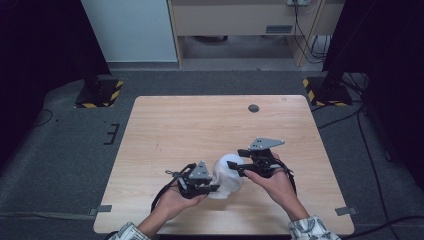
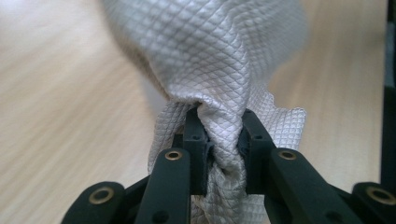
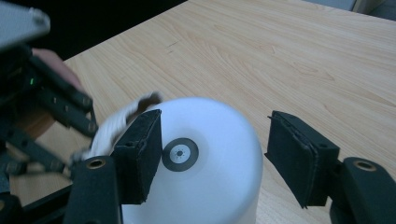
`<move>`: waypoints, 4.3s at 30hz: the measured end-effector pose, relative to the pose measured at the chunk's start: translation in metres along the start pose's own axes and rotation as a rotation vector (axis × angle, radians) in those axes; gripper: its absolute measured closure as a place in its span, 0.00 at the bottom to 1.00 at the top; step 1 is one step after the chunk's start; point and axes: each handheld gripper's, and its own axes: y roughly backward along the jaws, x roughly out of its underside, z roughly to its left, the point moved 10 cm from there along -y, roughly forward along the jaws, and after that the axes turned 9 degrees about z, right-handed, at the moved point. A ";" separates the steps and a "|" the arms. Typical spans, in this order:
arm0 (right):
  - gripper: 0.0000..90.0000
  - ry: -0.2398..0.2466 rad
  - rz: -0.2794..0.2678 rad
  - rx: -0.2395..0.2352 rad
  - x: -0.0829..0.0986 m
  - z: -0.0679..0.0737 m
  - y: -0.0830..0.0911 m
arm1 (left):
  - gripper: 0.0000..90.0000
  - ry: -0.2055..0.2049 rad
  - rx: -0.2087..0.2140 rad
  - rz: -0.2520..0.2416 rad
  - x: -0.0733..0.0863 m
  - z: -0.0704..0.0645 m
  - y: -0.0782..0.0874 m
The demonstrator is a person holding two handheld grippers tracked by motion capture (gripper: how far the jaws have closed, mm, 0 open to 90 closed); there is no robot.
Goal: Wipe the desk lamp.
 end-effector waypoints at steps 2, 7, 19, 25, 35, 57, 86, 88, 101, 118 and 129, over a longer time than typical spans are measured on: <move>0.39 0.004 -0.004 0.007 0.000 -0.001 0.000 | 0.84 0.015 -0.009 -0.007 -0.001 0.008 0.002; 0.33 0.013 -0.015 0.006 -0.002 0.002 0.001 | 0.84 0.013 -0.024 -0.011 -0.008 0.015 -0.002; 0.23 0.048 -0.024 -0.024 0.003 0.011 0.020 | 0.84 0.044 -0.054 -0.026 -0.011 0.033 0.001; 0.14 0.060 0.010 0.004 0.022 0.011 0.021 | 0.84 0.059 -0.053 -0.032 -0.011 0.041 0.002; 0.13 0.089 0.077 0.005 0.041 0.015 0.001 | 0.84 0.033 -0.029 -0.041 -0.024 0.048 0.002; 0.16 0.081 0.101 0.022 0.046 0.009 -0.006 | 0.84 -0.022 -0.040 0.066 -0.027 0.059 -0.039; 0.17 0.090 0.110 0.025 0.048 0.011 -0.011 | 0.84 0.013 -0.008 0.018 -0.029 0.060 -0.027; 0.17 0.092 0.113 0.023 0.048 0.012 -0.011 | 0.84 0.011 -0.010 0.035 -0.026 0.060 -0.030; 0.18 0.098 0.112 0.021 0.047 0.014 -0.012 | 0.84 0.016 -0.002 0.050 -0.021 0.060 -0.029; 0.18 0.125 0.117 0.010 0.046 0.025 -0.018 | 0.84 0.004 0.004 0.056 -0.021 0.066 -0.026; 0.18 0.124 0.117 0.008 0.047 0.025 -0.019 | 0.84 -0.020 0.020 0.073 -0.029 0.071 -0.040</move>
